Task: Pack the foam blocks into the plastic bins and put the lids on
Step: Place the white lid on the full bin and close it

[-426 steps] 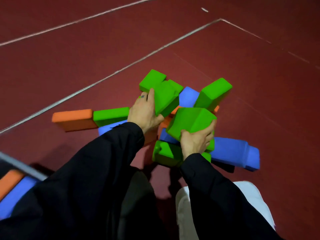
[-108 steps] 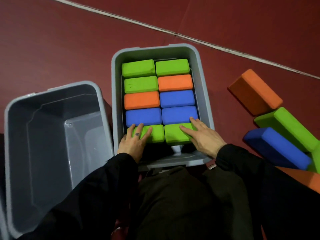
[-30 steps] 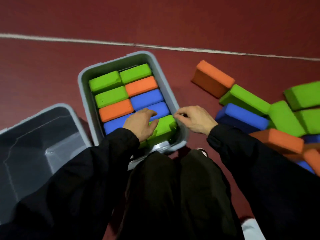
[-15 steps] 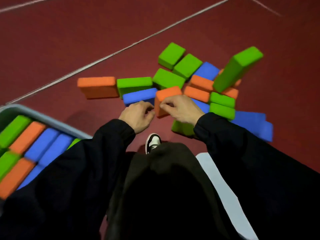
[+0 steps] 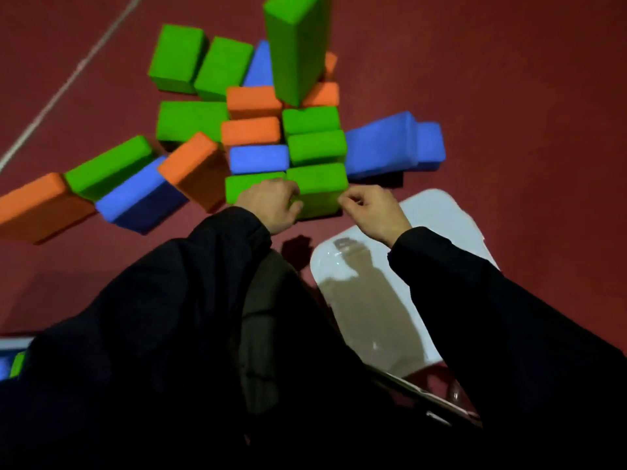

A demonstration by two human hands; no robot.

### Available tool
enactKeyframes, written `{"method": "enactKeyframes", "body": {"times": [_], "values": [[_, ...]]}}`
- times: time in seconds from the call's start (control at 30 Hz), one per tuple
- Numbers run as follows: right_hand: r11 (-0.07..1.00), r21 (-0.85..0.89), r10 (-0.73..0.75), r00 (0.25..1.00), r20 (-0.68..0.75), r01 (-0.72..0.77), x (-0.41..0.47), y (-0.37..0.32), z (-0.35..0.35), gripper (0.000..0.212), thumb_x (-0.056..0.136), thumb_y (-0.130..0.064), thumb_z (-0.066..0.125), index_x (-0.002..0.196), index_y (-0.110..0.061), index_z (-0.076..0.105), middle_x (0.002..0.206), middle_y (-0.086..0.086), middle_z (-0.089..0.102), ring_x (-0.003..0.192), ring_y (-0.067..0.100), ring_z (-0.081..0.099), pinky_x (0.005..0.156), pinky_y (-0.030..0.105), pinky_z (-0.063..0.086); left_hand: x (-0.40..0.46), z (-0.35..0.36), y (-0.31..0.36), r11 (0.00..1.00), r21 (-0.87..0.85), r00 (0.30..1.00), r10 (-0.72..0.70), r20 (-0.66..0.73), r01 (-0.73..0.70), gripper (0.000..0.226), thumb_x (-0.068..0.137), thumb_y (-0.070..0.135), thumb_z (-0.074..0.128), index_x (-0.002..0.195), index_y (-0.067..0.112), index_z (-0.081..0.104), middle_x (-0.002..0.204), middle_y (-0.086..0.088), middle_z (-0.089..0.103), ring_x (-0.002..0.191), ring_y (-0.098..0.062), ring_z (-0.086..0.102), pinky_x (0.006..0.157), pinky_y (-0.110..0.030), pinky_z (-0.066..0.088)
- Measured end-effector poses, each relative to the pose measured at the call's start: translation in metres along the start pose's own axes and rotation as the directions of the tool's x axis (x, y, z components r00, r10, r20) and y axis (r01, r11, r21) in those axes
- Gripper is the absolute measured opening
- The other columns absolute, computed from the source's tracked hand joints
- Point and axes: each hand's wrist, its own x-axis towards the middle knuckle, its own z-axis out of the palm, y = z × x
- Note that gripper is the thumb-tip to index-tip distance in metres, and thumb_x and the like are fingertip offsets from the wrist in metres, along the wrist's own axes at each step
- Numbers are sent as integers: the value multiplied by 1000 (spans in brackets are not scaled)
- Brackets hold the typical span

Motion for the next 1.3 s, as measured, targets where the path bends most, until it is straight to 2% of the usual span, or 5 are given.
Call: {"method": "enactKeyframes", "body": {"times": [0.3,0.6,0.73,1.0,1.3], "values": [[901,-23,433,890,141,-434,-22,109,81,29,100,-34,53,120,-26,72,123,1,72,113,28,64,93,36,48,63,93,-2,986,-34,900,165,403,-166,42,91,43,58,126,20,62,120,-5,69,104,-29,66,85,-40,55],[832,-205,552,729,406,-516,46,136,157,72,96,-16,49,160,-35,22,137,15,61,122,38,60,102,43,48,89,150,-19,970,-109,854,243,460,-217,42,93,42,59,133,29,57,121,-1,63,108,-28,62,86,-36,50],[826,-311,563,707,428,-470,48,146,178,61,95,-15,50,153,-27,35,122,17,66,112,40,64,92,42,53,88,159,-23,967,-114,845,253,470,-226,44,95,42,57,137,28,54,131,2,61,116,-26,59,90,-35,47],[741,-177,670,730,133,-648,17,135,146,50,97,-58,42,100,-16,69,106,8,70,100,33,65,78,34,42,75,138,-26,969,-81,840,242,486,-232,46,92,40,48,133,20,55,128,-9,62,118,-32,58,94,-41,49],[608,438,789,563,-244,-662,-38,60,36,22,89,-22,53,110,-25,52,93,2,64,89,32,61,81,35,48,54,42,7,962,180,933,135,333,-204,45,94,38,55,136,21,52,131,-13,60,114,-36,61,88,-43,53]]}}
